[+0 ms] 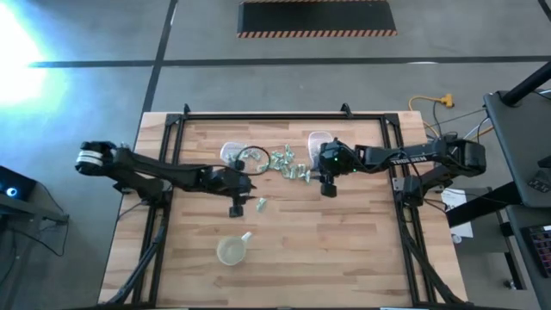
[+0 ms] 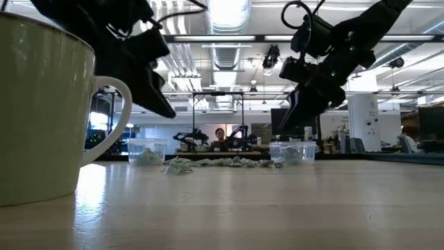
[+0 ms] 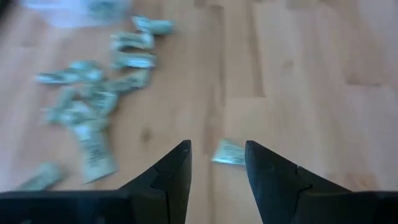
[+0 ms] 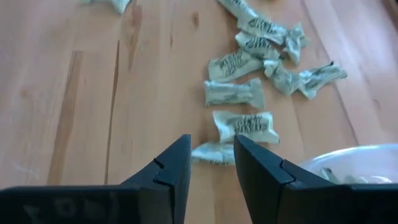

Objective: Pick and place items into bin
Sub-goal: Put the green stevia packet into the square transparent bin

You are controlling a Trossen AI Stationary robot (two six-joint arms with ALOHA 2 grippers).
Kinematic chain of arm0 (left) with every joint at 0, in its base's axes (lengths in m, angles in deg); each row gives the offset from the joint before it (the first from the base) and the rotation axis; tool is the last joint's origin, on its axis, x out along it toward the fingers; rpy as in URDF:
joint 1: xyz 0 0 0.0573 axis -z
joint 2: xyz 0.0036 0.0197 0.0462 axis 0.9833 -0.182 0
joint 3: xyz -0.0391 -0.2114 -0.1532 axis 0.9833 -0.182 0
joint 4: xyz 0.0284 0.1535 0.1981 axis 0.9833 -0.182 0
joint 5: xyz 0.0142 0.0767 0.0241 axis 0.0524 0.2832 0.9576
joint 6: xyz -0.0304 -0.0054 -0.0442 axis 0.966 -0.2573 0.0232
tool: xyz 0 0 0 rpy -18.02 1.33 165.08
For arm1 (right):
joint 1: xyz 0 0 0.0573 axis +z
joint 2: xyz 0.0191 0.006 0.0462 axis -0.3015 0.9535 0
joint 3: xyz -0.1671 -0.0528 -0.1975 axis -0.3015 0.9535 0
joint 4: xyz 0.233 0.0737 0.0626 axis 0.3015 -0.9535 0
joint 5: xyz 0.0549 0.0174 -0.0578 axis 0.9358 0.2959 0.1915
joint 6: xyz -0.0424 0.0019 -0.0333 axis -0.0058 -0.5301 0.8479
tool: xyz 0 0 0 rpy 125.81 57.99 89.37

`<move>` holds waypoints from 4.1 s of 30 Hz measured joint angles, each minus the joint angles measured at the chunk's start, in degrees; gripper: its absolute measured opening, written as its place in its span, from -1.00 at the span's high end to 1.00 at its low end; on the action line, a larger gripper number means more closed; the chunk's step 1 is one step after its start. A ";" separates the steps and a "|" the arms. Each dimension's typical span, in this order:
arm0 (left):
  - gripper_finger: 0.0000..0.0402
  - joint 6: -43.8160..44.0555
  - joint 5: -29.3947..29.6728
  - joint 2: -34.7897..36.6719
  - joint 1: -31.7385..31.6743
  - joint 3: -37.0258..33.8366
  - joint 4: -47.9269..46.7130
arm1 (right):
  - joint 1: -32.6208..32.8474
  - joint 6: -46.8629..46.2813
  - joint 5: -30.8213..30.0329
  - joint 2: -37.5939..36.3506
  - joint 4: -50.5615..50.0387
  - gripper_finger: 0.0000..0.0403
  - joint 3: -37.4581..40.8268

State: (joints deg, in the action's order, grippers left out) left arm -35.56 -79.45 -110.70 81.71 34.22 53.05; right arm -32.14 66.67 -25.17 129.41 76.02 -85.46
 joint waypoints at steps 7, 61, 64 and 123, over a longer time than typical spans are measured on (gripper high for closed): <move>0.33 0.43 -3.63 -9.96 0.07 1.40 5.41 | 0.00 0.20 -0.03 0.00 0.14 0.50 0.41; 0.98 0.23 -2.44 -19.51 0.07 3.92 6.15 | 0.00 -0.66 -0.06 0.00 1.41 0.67 -0.17; 0.98 -0.50 -2.44 -18.91 0.07 4.81 5.99 | 0.00 -0.60 -0.06 0.00 1.43 0.67 -0.17; 0.55 -8.84 38.14 -2.20 -12.37 0.24 -13.74 | 0.00 -1.65 -0.10 0.00 2.61 0.68 0.27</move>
State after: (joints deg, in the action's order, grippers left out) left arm -44.40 -41.31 -112.90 69.34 34.46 39.31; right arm -32.14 65.02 -25.27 129.41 78.63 -85.19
